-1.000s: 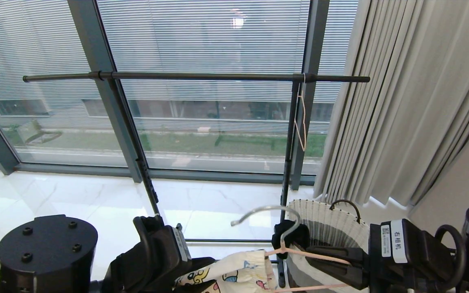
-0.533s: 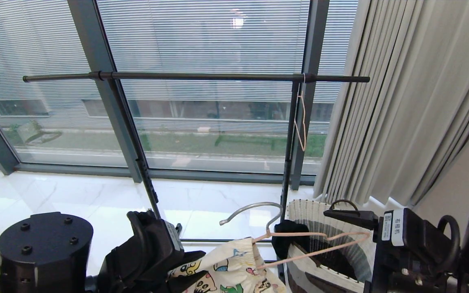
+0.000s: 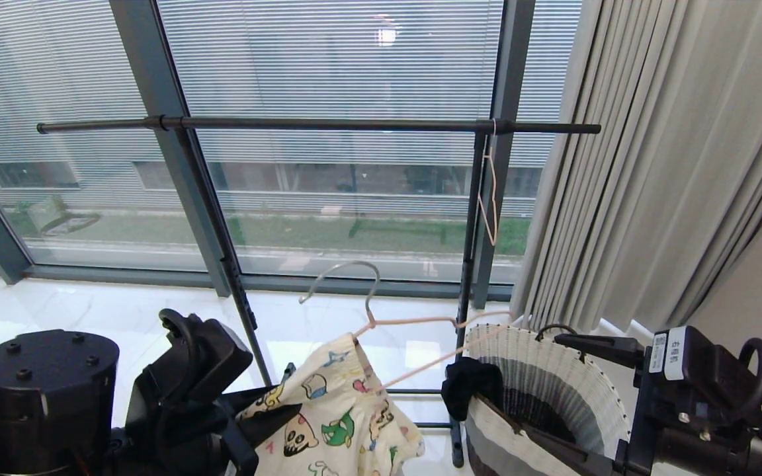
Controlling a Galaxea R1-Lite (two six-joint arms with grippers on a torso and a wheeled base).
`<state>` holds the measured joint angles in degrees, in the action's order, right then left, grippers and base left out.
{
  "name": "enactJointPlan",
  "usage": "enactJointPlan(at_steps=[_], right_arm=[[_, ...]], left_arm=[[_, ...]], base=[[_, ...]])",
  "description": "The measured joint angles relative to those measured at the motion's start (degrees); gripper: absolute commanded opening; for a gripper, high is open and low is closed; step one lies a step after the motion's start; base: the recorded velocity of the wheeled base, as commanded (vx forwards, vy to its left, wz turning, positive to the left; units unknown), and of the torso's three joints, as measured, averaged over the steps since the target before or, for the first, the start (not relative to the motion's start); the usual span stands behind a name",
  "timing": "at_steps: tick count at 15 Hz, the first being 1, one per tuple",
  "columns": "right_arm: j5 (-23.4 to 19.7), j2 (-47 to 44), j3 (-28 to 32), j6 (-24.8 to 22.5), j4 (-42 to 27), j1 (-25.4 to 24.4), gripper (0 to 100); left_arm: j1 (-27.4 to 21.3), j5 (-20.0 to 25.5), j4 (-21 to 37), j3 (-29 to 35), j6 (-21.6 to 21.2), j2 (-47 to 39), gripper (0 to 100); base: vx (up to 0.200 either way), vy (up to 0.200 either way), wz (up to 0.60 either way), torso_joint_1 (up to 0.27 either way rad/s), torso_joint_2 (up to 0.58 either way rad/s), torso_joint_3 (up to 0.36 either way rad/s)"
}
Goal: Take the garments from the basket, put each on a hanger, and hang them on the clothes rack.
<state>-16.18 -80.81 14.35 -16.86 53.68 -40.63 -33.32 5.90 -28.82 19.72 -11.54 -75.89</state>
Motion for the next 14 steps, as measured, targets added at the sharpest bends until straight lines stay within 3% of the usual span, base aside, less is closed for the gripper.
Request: enactJointPlan(at_steps=[3, 6, 7, 10, 14], right_arm=[[-1.5, -1.1, -0.4, 6.7, -0.2, 0.0, 100], [0.0, -6.8, 4.8, 23.6, 0.0, -0.1, 100], [1.3, -9.1, 7.1, 27.0, 0.1, -0.1, 100], [5.0, -15.4, 10.6, 30.6, 2.1, -0.2, 100], [5.2, -18.2, 9.7, 32.8, 3.6, -1.7, 100]], left_arm=[[2.0, 0.0, 0.0, 3.6, 0.0, 0.1, 0], [1.2, 0.0, -2.3, 6.0, -0.5, 0.6, 0], [0.9, 0.0, -2.3, 6.2, -0.8, 0.7, 0], [0.4, 0.0, -2.5, 7.3, -1.9, 0.6, 0], [0.2, 0.3, -2.6, 9.4, -5.8, 0.7, 0]], base=[[0.0, 0.0, 0.0, 0.0, 0.0, 0.0], [0.0, 0.0, 0.0, 0.0, 0.0, 0.0], [0.0, 0.0, 0.0, 0.0, 0.0, 0.0], [0.0, 0.0, 0.0, 0.0, 0.0, 0.0], [0.0, 0.0, 0.0, 0.0, 0.0, 0.0]])
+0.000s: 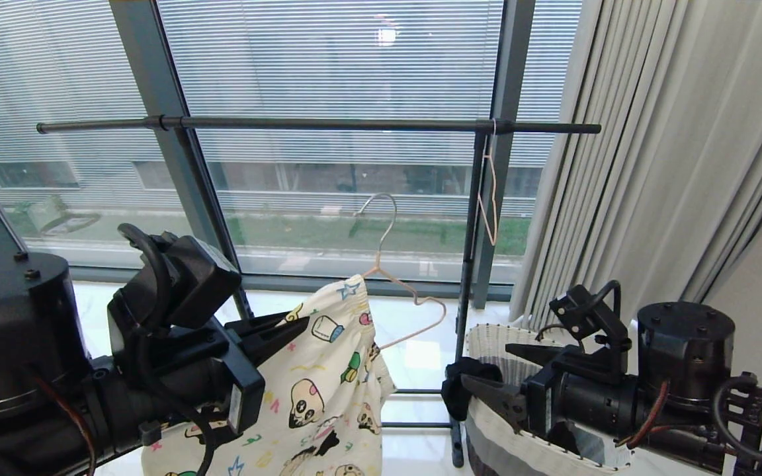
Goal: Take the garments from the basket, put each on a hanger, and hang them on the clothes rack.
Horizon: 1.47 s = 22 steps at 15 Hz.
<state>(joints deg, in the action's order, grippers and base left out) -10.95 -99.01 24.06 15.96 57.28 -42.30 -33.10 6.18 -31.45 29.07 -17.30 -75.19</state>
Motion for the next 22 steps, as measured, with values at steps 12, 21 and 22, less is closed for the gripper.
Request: enactJointPlan(at_steps=[12, 21, 22], right_arm=[[5.2, -11.4, 5.8, 9.6, 9.8, -2.6, 100], [5.3, -9.9, 3.4, 9.0, 10.3, 1.3, 100], [5.2, -9.8, 3.4, 8.6, 10.3, 1.1, 100]], left_arm=[[-10.8, -0.2, -0.6, 7.9, -2.0, 0.1, 0], [-10.9, -0.3, -0.6, 8.1, -2.4, 0.0, 0], [-11.0, -0.3, -0.6, 8.1, -2.4, 0.0, 0]], base=[[0.0, 0.0, 0.0, 0.0, 0.0, 0.0], [0.0, 0.0, 0.0, 0.0, 0.0, 0.0], [0.0, 0.0, 0.0, 0.0, 0.0, 0.0]])
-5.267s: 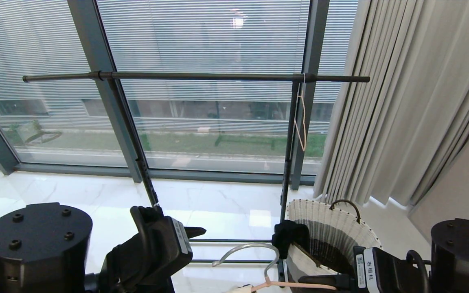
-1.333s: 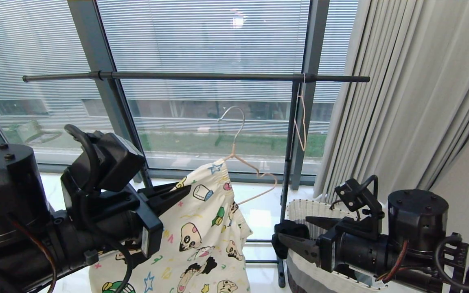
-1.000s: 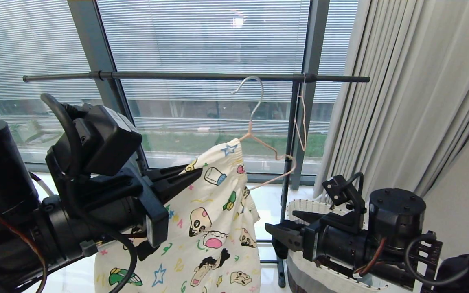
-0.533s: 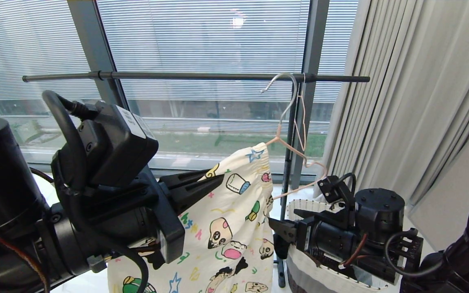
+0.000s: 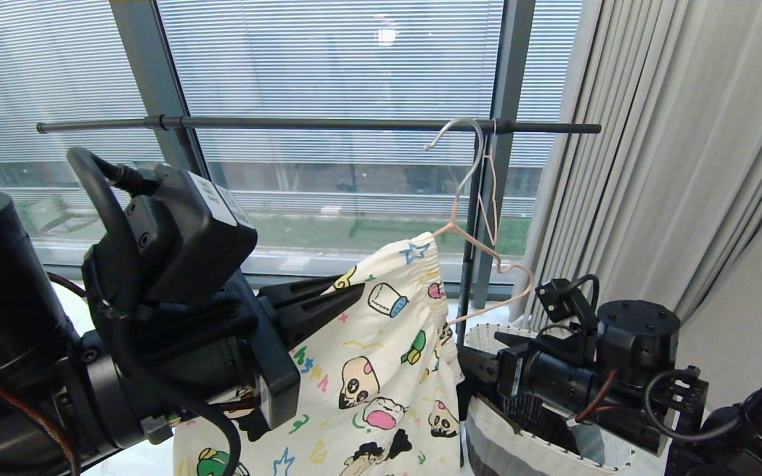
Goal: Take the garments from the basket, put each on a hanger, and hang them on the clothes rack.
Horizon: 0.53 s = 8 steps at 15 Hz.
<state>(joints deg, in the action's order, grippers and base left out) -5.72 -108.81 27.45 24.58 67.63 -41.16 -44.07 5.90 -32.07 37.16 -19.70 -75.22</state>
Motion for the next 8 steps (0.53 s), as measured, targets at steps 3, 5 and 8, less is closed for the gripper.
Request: enactJointPlan(at_steps=[3, 5, 8], right_arm=[[-0.1, 0.2, 0.6, -0.4, 0.1, -1.0, 100], [-0.4, 0.7, 0.5, -0.4, 0.1, -2.4, 100], [-0.5, 1.3, -0.6, -0.4, 0.1, -6.6, 100]], left_arm=[[-0.2, 0.0, 0.0, 0.0, 0.0, 0.1, 0], [-0.2, 0.0, 0.0, 0.1, 0.0, 0.0, 0], [-0.2, 0.0, 0.0, 0.4, 0.0, 0.0, 0]], base=[[0.0, 0.0, 0.0, 0.0, 0.0, 0.0], [0.0, 0.0, 0.0, 0.0, 0.0, 0.0], [0.0, 0.0, 0.0, 0.0, 0.0, 0.0]])
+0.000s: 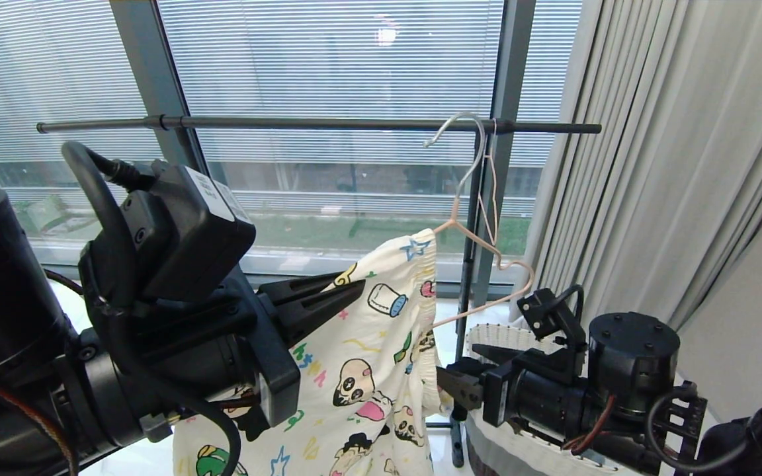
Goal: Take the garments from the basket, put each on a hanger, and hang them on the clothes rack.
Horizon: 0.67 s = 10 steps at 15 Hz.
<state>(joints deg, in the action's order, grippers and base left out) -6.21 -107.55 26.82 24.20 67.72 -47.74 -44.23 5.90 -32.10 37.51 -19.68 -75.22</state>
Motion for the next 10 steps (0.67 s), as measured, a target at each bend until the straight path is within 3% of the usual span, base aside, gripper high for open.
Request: enactJointPlan(at_steps=[2, 4, 10], right_arm=[[0.7, -0.6, -0.4, -0.2, 0.0, -2.0, 100], [4.3, -2.4, -0.5, -1.8, 0.0, -2.5, 100], [6.4, -4.8, -1.9, -7.6, 0.0, 5.7, 100]], left_arm=[[0.0, 0.0, -0.1, 0.6, 0.0, 0.0, 0], [0.1, 0.0, 0.0, 0.8, 0.0, 0.1, 0], [1.4, 0.0, 0.0, 0.7, 0.0, 0.2, 0]], base=[[0.0, 0.0, 0.0, 0.0, 0.0, 0.0], [0.0, 0.0, 0.0, 0.0, 0.0, 0.0], [0.0, 0.0, 0.0, 0.0, 0.0, 0.0]])
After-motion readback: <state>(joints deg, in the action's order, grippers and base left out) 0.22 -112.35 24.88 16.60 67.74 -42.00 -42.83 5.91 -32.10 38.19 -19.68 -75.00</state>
